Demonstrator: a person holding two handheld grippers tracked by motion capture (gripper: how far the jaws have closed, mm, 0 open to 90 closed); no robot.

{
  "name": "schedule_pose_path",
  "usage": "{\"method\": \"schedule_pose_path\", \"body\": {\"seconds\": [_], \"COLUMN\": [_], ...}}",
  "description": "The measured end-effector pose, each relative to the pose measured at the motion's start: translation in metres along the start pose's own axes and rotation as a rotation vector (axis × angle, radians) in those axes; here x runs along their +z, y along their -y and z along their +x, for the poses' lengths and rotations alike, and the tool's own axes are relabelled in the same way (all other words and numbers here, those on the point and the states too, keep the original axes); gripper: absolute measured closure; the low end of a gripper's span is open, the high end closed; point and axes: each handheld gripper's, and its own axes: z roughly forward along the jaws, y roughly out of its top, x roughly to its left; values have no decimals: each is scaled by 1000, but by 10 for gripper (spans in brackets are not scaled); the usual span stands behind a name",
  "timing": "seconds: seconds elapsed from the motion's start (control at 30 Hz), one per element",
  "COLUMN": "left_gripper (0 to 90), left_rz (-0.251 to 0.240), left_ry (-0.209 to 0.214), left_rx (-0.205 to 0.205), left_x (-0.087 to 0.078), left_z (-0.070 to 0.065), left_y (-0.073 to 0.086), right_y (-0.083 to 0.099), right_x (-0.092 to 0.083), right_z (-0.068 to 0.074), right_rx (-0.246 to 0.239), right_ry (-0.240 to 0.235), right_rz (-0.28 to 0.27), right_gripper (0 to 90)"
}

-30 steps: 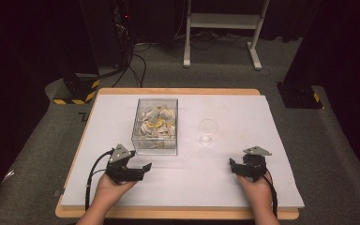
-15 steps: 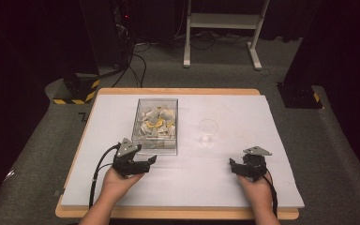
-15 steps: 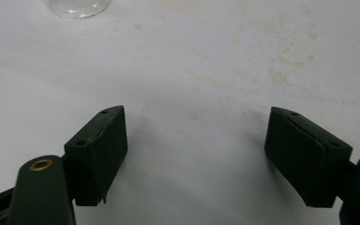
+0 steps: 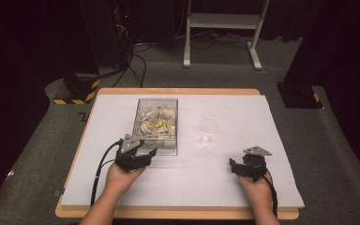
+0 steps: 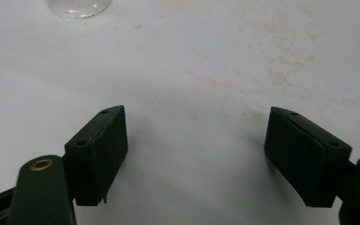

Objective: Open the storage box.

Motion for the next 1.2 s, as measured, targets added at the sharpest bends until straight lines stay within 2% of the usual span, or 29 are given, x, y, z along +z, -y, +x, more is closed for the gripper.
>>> {"method": "schedule_pose_path", "body": {"seconds": [0.17, 0.4, 0.53, 0.67, 0.9, 1.0, 1.03, 1.2], "left_gripper": [425, 497, 541, 546, 548, 542, 537, 552], "left_rz": [6, -13, -27, -31, -46, -49, -52, -56], "left_ry": [-7, -23, -16, -16, 2, 23, 43, 48], "left_rx": [-3, -21, -32, -27, -26, -30, -31, -18], "left_x": [5, 9, 10, 11, 11, 12, 13, 14], "left_z": [3, 5, 5, 3, 4, 4, 5, 6], "left_y": [0, 0, -1, -1, -1, -1, -1, 1], "right_y": [0, 0, 0, 0, 0, 0, 0, 0], "right_x": [0, 0, 0, 0, -1, 0, 0, 0], "right_z": [0, 0, 0, 1, 1, 1, 1, 1], "right_rx": [-1, -8, -8, -9, -12, -10, -10, -12], "right_ry": [0, 0, 0, 1, 2, 2, 1, 1], "right_rz": [0, -3, -4, -5, -4, -4, -4, -5], "right_gripper": [218, 227, 228, 230, 233, 232, 232, 234]}}
